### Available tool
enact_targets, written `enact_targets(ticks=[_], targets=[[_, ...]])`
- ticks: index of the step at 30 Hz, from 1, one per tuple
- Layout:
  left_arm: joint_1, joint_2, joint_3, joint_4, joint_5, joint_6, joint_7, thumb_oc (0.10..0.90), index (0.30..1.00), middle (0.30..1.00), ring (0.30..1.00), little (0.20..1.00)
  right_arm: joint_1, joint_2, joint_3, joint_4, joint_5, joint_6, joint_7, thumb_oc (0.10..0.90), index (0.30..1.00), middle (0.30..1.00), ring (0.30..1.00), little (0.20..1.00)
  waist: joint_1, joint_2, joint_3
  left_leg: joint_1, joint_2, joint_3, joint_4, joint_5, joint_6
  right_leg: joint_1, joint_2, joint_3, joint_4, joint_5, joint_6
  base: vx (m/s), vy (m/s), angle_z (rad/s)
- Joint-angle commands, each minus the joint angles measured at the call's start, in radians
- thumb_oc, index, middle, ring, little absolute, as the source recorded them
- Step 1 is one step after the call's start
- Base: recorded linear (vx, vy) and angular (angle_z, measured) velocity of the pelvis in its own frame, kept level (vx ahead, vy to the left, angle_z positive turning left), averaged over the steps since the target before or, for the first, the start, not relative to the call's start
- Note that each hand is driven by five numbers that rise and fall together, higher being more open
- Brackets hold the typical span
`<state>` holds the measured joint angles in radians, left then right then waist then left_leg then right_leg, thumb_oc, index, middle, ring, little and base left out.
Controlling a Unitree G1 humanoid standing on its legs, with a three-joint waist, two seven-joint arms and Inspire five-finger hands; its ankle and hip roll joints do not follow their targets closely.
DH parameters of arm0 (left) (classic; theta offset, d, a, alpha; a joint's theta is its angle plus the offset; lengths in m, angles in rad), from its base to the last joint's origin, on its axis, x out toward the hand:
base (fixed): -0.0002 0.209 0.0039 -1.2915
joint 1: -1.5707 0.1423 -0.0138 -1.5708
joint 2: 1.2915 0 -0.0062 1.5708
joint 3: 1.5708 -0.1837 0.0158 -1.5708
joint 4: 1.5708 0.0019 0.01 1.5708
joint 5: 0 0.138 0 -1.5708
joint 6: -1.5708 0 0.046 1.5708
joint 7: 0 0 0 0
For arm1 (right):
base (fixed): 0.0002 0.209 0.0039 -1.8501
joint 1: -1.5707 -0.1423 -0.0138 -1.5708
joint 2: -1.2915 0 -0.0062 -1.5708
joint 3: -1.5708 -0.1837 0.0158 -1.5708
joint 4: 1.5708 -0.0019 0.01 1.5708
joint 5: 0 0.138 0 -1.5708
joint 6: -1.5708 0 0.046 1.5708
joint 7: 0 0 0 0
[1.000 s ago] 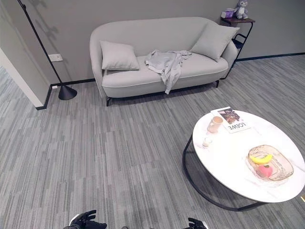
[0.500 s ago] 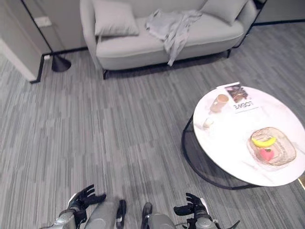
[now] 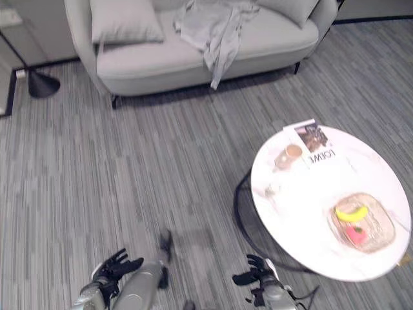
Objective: Hang the clothes on the sofa on the clothes rack.
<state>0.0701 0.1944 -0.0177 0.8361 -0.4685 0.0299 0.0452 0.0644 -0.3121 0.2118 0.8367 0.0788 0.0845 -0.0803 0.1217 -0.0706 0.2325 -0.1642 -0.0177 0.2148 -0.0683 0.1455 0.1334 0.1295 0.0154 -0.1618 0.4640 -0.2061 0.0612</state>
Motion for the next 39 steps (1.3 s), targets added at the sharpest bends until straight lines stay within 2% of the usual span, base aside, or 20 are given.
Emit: enact_targets(ticks=[1,4,5,6,9,12,15,16,17,19,21,23,25,27,28,34,35,37,38,39], targets=[[-0.016,0.091,-0.018,-0.109,0.015,-0.048,0.003,0.800,0.900,0.900,0.900,0.900,-0.017,-0.027,-0.036,-0.067,-0.038,-0.029,-0.003,0.800,0.900,0.900,0.900,0.900,-0.036,-0.009,0.006,0.102,0.005,-0.041,-0.019,-0.123,-0.102,-0.216,-0.375,-0.052,0.137,0.380,0.059,0.57,0.376,0.52],[-0.033,0.091,-0.019,-0.114,0.012,-0.058,0.012,0.800,0.900,0.900,0.900,0.900,-0.031,-0.031,-0.039,-0.071,-0.034,-0.022,-0.004,0.800,0.900,0.900,0.900,0.900,-0.072,0.020,0.033,0.180,0.010,-0.040,-0.019,-0.178,-0.109,-0.305,-0.302,-0.105,-0.052,0.296,0.051,0.63,0.049,0.62],[-0.043,0.085,-0.002,-0.098,0.013,-0.061,0.013,0.800,0.900,0.900,0.900,0.900,-0.037,-0.032,-0.046,-0.079,-0.021,-0.019,-0.013,0.800,0.900,0.900,0.900,0.900,-0.112,0.011,0.047,0.259,-0.015,-0.062,-0.019,-0.227,-0.125,-0.359,-0.185,-0.082,-0.392,0.334,0.068,0.80,-0.106,0.31],[-0.045,0.085,0.005,-0.087,0.028,-0.064,0.010,0.800,0.900,0.900,0.900,0.900,-0.030,-0.030,-0.048,-0.085,-0.020,-0.019,-0.012,0.800,0.900,0.900,0.900,0.900,-0.129,0.000,0.044,0.285,-0.028,-0.082,-0.019,-0.251,-0.131,-0.377,-0.151,-0.045,-0.480,0.358,0.086,0.82,-0.124,0.16],[-0.041,0.079,0.017,-0.078,0.055,-0.062,0.000,0.800,0.900,0.900,0.900,0.900,-0.014,-0.029,-0.055,-0.085,-0.037,-0.015,-0.003,0.800,0.900,0.900,0.900,0.900,-0.144,-0.012,0.037,0.340,-0.038,-0.118,-0.019,-0.301,-0.147,-0.453,-0.131,-0.063,-0.551,0.386,0.125,0.54,-0.106,1.05],[-0.021,0.061,0.004,-0.055,0.084,-0.057,-0.015,0.800,0.900,0.900,0.900,0.900,0.025,-0.047,-0.062,-0.102,-0.032,-0.026,0.010,0.800,0.900,0.900,0.900,0.900,-0.155,-0.007,0.001,0.407,-0.025,-0.178,-0.019,-0.353,-0.149,-0.391,-0.116,-0.081,-0.551,0.408,0.092,0.67,-0.273,0.92],[-0.011,0.048,-0.006,-0.041,0.070,-0.060,-0.015,0.800,0.900,0.900,0.900,0.900,0.030,-0.077,-0.068,-0.090,-0.028,-0.029,0.012,0.800,0.900,0.900,0.900,0.900,-0.152,0.025,-0.017,0.388,0.041,-0.182,0.156,-0.262,-0.192,-0.294,-0.083,-0.081,-0.551,0.385,0.051,0.59,-0.365,0.71],[-0.003,0.042,-0.009,-0.049,0.058,-0.059,-0.019,0.800,0.900,0.900,0.900,0.900,0.023,-0.088,-0.075,-0.090,-0.015,-0.034,0.013,0.800,0.900,0.900,0.900,0.900,-0.139,0.022,-0.007,0.296,0.063,-0.152,0.406,-0.165,-0.227,-0.219,-0.078,-0.096,-0.551,0.332,0.017,0.32,-0.273,0.39],[-0.003,0.043,-0.009,-0.049,0.058,-0.059,-0.019,0.800,0.900,0.900,0.900,0.900,0.023,-0.088,-0.075,-0.090,-0.015,-0.034,0.013,0.800,0.900,0.900,0.900,0.900,-0.141,0.019,-0.010,0.292,0.060,-0.154,0.407,-0.163,-0.226,-0.222,-0.081,-0.097,-0.551,0.333,0.017,0.32,-0.310,0.22],[0.003,0.036,-0.006,-0.050,0.038,-0.058,-0.015,0.800,0.900,0.900,0.900,0.900,0.005,-0.100,-0.082,-0.085,0.000,-0.037,0.005,0.800,0.900,0.900,0.900,0.900,-0.121,0.011,0.010,0.190,0.092,-0.124,0.653,-0.071,-0.242,-0.158,-0.066,-0.089,-0.551,0.278,-0.021,0.25,-0.240,-0.05],[0.006,0.034,-0.003,-0.051,0.031,-0.056,-0.011,0.800,0.900,0.900,0.900,0.900,-0.006,-0.104,-0.087,-0.085,0.005,-0.031,-0.001,0.800,0.900,0.900,0.900,0.900,-0.109,0.005,0.020,0.125,0.106,-0.106,0.743,-0.063,-0.241,-0.133,-0.064,-0.083,-0.551,0.253,-0.031,0.24,-0.171,-0.29],[0.017,0.022,-0.005,-0.043,0.013,-0.057,-0.011,0.800,0.900,0.900,0.900,0.900,-0.009,-0.111,-0.098,-0.087,0.031,-0.031,-0.012,0.800,0.900,0.900,0.900,0.900,-0.066,-0.001,0.031,-0.031,0.091,-0.061,0.593,-0.156,-0.192,-0.050,-0.070,-0.049,-0.551,0.204,-0.028,0.45,-0.083,-0.47],[0.022,0.023,-0.011,-0.057,0.018,-0.054,-0.012,0.800,0.900,0.900,0.900,0.900,-0.004,-0.114,-0.103,-0.088,0.033,-0.032,-0.015,0.800,0.900,0.900,0.900,0.900,-0.059,0.000,0.026,-0.024,0.084,-0.063,0.483,-0.168,-0.183,-0.035,-0.074,-0.047,-0.551,0.192,-0.021,0.31,0.026,-0.50],[0.030,0.024,-0.019,-0.078,0.039,-0.051,-0.017,0.800,0.900,0.900,0.900,0.900,0.003,-0.119,-0.106,-0.066,0.016,-0.033,-0.030,0.800,0.900,0.900,0.900,0.900,-0.038,0.027,0.019,-0.043,0.066,-0.096,0.080,-0.061,-0.202,0.020,-0.056,-0.056,-0.551,0.145,-0.010,0.56,0.080,-0.64],[0.031,0.023,-0.020,-0.081,0.051,-0.049,-0.015,0.800,0.900,0.900,0.900,0.900,0.001,-0.117,-0.108,-0.049,0.008,-0.031,-0.040,0.800,0.900,0.900,0.900,0.900,-0.031,0.032,0.016,-0.067,0.070,-0.095,-0.017,-0.036,-0.211,0.045,-0.050,-0.059,-0.551,0.125,-0.009,0.44,0.058,-0.14],[0.040,0.022,-0.009,-0.066,0.054,-0.052,-0.007,0.800,0.900,0.900,0.900,0.900,-0.008,-0.103,-0.084,-0.015,-0.034,-0.027,-0.032,0.800,0.900,0.900,0.900,0.900,-0.009,0.044,-0.043,-0.029,0.059,-0.118,-0.019,0.019,-0.222,0.131,-0.059,0.004,-0.551,0.090,0.010,0.40,0.106,-0.57],[0.039,0.028,-0.009,-0.047,0.076,-0.051,-0.007,0.800,0.900,0.900,0.900,0.900,-0.008,-0.084,-0.086,0.007,-0.044,-0.026,-0.024,0.800,0.900,0.900,0.900,0.900,-0.002,0.030,-0.062,0.033,0.041,-0.084,-0.019,-0.007,-0.189,0.111,-0.125,0.015,-0.405,0.122,0.043,0.43,0.197,-1.10],[0.037,0.037,-0.009,-0.051,0.084,-0.050,-0.002,0.800,0.900,0.900,0.900,0.900,-0.012,-0.078,-0.085,0.001,-0.047,-0.024,-0.020,0.800,0.900,0.900,0.900,0.900,-0.008,0.031,-0.060,0.064,0.038,-0.076,-0.019,-0.028,-0.178,0.060,-0.144,0.025,-0.299,0.140,0.055,0.27,0.186,-1.25],[0.017,0.059,-0.024,-0.067,0.107,-0.053,0.007,0.800,0.900,0.900,0.900,0.900,-0.028,-0.075,-0.083,-0.002,-0.053,-0.021,-0.023,0.800,0.900,0.900,0.900,0.900,-0.037,0.035,-0.028,0.117,0.033,-0.053,-0.019,-0.061,-0.148,-0.092,-0.187,0.043,-0.041,0.258,0.080,0.22,0.209,-1.16],[0.007,0.076,-0.036,-0.080,0.121,-0.053,0.012,0.800,0.900,0.900,0.900,0.900,-0.030,-0.074,-0.087,-0.007,-0.048,-0.020,-0.032,0.800,0.900,0.900,0.900,0.900,-0.047,0.042,-0.023,0.129,0.040,-0.039,-0.019,-0.078,-0.141,-0.147,-0.208,0.037,0.040,0.294,0.080,0.17,0.188,-0.46]])
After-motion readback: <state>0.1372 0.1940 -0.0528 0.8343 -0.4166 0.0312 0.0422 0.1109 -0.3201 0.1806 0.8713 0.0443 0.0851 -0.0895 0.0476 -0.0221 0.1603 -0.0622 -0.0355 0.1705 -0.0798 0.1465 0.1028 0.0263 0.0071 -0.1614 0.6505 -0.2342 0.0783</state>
